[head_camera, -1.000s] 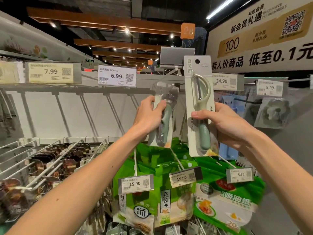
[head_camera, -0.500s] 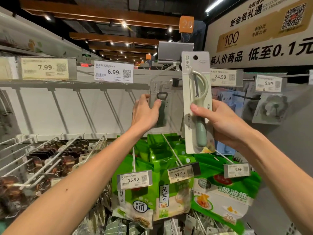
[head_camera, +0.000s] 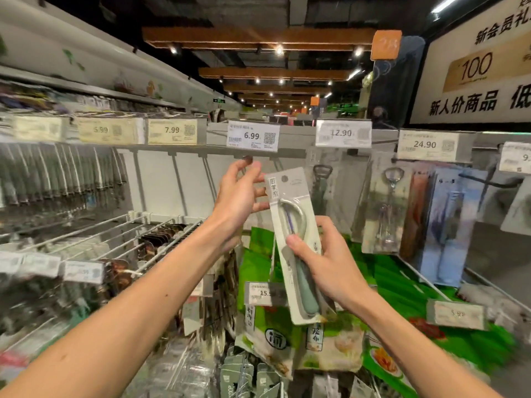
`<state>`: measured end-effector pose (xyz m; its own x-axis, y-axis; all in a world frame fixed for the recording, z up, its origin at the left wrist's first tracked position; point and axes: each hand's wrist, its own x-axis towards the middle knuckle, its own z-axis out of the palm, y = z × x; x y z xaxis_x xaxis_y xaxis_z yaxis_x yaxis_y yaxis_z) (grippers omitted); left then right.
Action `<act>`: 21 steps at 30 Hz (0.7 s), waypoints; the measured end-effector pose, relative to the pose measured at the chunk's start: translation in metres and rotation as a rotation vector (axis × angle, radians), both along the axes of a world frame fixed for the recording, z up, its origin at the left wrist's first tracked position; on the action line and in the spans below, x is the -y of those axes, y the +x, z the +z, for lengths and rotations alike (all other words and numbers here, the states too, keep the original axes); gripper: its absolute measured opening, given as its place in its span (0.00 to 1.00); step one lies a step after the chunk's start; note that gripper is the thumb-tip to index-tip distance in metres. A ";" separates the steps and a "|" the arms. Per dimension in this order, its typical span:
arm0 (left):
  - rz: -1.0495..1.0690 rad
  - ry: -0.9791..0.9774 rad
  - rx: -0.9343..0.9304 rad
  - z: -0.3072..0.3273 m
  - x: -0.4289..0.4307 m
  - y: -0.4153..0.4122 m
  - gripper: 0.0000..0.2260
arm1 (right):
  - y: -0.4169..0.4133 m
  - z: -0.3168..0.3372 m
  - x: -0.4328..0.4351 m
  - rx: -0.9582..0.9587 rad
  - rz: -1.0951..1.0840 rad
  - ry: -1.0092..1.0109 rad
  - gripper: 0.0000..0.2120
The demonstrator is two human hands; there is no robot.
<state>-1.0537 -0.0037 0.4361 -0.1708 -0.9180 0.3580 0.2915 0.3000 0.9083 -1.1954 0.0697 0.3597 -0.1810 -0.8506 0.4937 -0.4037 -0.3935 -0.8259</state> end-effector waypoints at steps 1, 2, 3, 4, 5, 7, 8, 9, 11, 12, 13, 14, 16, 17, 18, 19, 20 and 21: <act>0.034 -0.019 0.030 0.003 -0.001 0.004 0.14 | 0.004 0.001 0.004 0.019 0.009 0.000 0.13; 0.073 -0.048 0.068 0.005 -0.003 0.007 0.16 | 0.008 0.002 0.006 0.034 0.023 -0.001 0.14; 0.115 -0.090 0.111 0.006 -0.004 0.011 0.18 | 0.011 0.003 0.009 0.038 0.036 -0.005 0.15; 0.151 -0.143 0.153 0.007 -0.006 0.015 0.19 | 0.013 0.005 0.010 0.034 0.047 -0.014 0.15; 0.178 -0.202 0.194 0.008 -0.006 0.019 0.20 | 0.016 0.008 0.012 0.026 0.055 -0.026 0.16; 0.206 -0.309 0.277 0.012 -0.006 0.025 0.23 | 0.019 0.014 0.015 0.032 0.067 -0.051 0.16; 0.212 -0.352 0.321 0.013 -0.004 0.027 0.26 | 0.021 0.018 0.017 0.031 0.070 -0.061 0.15; 0.217 -0.384 0.359 0.016 -0.002 0.029 0.28 | 0.022 0.022 0.020 0.022 0.071 -0.070 0.14; 0.220 -0.422 0.408 0.020 0.001 0.030 0.32 | 0.023 0.029 0.027 -0.004 0.073 -0.077 0.14; 0.225 -0.440 0.421 0.021 0.003 0.031 0.33 | 0.024 0.032 0.030 -0.011 0.079 -0.081 0.13; 0.235 -0.460 0.433 0.021 0.006 0.031 0.34 | 0.025 0.035 0.033 -0.014 0.085 -0.088 0.13; 0.251 -0.486 0.445 0.022 0.009 0.031 0.34 | 0.026 0.037 0.037 -0.015 0.091 -0.095 0.13; 0.281 -0.521 0.472 0.023 0.016 0.032 0.34 | 0.027 0.039 0.045 -0.019 0.091 -0.100 0.12; 0.290 -0.531 0.484 0.024 0.020 0.033 0.34 | 0.028 0.039 0.049 -0.021 0.090 -0.100 0.12; 0.298 -0.539 0.496 0.024 0.024 0.034 0.33 | 0.028 0.040 0.053 -0.017 0.092 -0.100 0.12; 0.305 -0.549 0.505 0.025 0.029 0.034 0.33 | 0.028 0.040 0.057 -0.008 0.099 -0.103 0.12; 0.311 -0.572 0.509 0.025 0.033 0.034 0.33 | 0.028 0.040 0.060 0.005 0.110 -0.102 0.12; 0.317 -0.602 0.511 0.025 0.036 0.034 0.33 | 0.029 0.040 0.062 0.016 0.118 -0.098 0.12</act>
